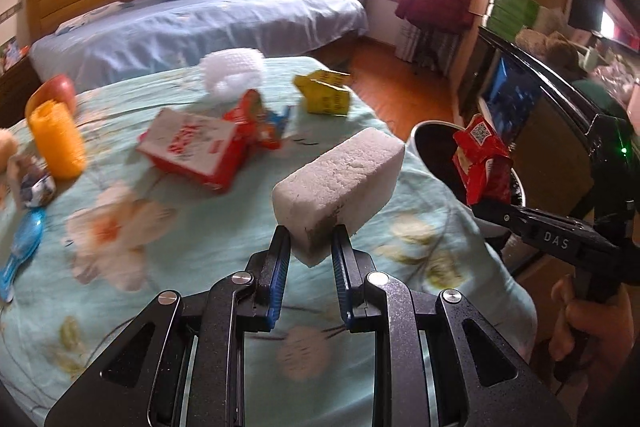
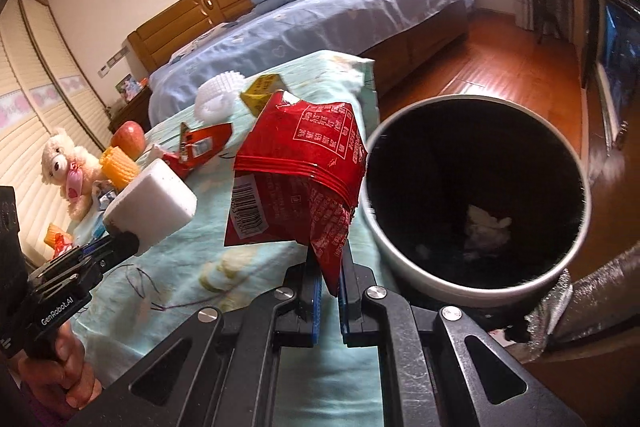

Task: Collect trash
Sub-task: 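Carry the foam block with the left tool while the right tool carries the red bag over the bin, then open the left tool over the bin while the right tool drops the red bag in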

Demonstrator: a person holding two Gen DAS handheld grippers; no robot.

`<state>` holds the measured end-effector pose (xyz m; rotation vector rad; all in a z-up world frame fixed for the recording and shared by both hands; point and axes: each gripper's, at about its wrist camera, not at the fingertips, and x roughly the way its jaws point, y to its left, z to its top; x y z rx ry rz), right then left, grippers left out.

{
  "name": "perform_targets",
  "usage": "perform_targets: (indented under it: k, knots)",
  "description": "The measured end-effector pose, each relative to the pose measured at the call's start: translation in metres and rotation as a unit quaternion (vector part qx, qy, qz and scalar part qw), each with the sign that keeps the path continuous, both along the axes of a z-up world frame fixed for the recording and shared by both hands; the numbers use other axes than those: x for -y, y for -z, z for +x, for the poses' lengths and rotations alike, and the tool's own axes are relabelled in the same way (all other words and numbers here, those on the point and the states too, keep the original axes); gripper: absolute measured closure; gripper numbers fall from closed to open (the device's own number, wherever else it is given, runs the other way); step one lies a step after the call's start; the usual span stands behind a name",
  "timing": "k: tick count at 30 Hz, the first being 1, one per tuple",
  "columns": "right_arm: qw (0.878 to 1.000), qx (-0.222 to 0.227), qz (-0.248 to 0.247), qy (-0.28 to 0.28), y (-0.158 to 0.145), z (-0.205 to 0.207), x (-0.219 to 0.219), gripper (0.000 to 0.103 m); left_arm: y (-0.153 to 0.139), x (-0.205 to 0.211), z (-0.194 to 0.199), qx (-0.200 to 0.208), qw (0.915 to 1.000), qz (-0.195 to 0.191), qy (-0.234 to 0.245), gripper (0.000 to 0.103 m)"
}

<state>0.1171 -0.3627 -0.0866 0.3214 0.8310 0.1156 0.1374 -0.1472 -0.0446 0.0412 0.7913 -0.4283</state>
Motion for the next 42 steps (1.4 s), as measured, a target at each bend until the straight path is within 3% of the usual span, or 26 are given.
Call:
perform_targets:
  k: [17, 42]
  knots:
    - [0.998, -0.015, -0.015, 0.053, 0.011, -0.008, 0.055, 0.097, 0.001, 0.078, 0.006, 0.006, 0.9977, 0.024, 0.064, 0.083]
    - [0.996, -0.035, -0.022, 0.074, 0.020, 0.012, 0.098, 0.097, 0.007, 0.151, 0.028, -0.009, 0.9950, 0.042, 0.090, 0.083]
